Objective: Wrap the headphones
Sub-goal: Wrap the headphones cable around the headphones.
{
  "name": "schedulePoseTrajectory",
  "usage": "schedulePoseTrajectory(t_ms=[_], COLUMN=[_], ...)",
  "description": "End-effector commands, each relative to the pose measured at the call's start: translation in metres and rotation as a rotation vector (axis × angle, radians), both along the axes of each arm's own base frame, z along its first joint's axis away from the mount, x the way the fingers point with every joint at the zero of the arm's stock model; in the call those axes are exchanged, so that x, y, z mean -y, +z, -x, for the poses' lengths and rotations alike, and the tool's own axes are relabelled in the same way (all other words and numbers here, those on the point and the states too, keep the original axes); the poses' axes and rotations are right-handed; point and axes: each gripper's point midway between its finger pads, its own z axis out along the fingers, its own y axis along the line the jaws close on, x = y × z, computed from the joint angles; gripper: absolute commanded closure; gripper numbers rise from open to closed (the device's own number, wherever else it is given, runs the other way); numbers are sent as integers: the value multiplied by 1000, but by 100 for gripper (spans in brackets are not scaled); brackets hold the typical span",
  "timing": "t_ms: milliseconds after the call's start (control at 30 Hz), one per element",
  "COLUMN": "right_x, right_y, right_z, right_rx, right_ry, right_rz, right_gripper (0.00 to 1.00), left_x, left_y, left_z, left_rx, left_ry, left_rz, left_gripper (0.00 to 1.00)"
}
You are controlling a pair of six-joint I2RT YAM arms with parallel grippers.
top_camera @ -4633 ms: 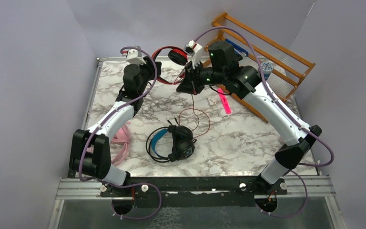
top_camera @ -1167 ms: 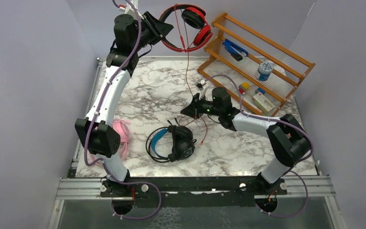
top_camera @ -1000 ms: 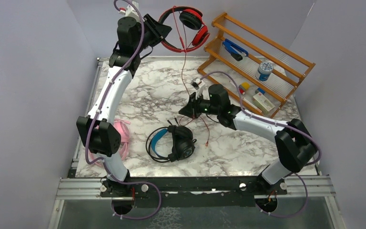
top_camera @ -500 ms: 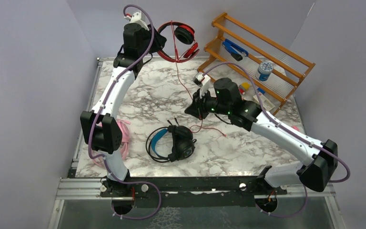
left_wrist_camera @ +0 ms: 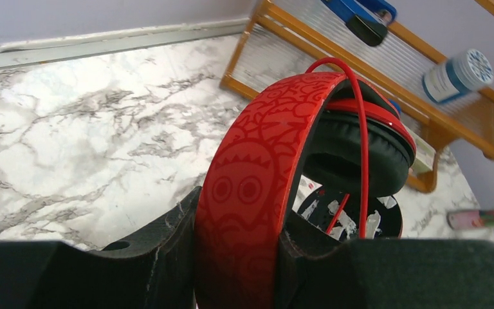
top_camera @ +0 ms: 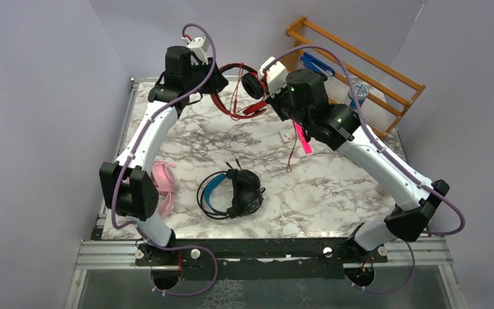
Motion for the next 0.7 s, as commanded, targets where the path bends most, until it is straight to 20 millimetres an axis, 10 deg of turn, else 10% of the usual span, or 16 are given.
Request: schedulePoseTrajectory(t_ms=[0,233,667], right_x=[23,7,15], right_y=[50,77,40], right_z=[-40,-75,-115], right_rx=[240,323,204], right_ry=[-140,-67,62], right_rz=[161,134,-4], right_gripper=[98,93,92], left_x=[23,37,61], left_y=[42,38,65], left_z=[47,88,147], left_rx=[106,72,84], left_ry=[-181,-297,-510], left_rz=[28,59,128], left_gripper=[100,100,100])
